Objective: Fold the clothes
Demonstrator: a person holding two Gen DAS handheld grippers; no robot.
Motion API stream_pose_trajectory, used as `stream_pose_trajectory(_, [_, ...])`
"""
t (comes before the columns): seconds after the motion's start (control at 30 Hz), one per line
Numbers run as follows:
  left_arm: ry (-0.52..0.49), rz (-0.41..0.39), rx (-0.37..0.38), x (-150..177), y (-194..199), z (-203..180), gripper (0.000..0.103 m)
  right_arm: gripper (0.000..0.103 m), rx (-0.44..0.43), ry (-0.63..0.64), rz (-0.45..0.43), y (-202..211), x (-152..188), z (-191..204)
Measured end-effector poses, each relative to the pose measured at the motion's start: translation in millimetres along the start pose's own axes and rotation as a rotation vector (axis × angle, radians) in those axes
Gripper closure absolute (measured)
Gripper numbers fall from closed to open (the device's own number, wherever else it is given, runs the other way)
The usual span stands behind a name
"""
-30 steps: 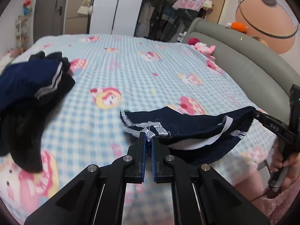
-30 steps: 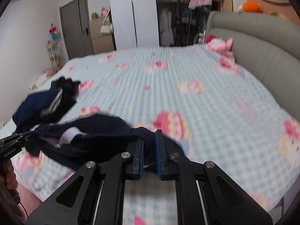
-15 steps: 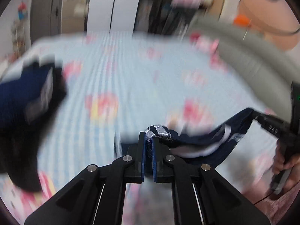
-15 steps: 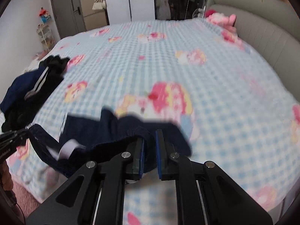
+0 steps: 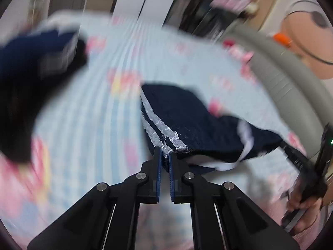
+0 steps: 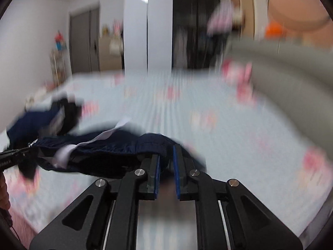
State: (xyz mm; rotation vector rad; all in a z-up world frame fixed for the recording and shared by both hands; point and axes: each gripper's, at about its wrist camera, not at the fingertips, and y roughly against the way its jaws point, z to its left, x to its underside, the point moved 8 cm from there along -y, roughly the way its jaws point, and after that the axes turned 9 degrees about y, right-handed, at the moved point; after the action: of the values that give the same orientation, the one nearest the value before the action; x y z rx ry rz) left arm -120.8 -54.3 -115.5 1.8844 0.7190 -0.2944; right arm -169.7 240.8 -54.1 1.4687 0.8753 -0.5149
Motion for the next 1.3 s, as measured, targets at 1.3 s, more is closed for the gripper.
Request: stream_pose_trajectory(1.3, [0.069,0.119,0.09,35.4,-50.4,22.0,0.093,0.076,-0.048,-0.241,0.145,-34.7,99.5,-28.1])
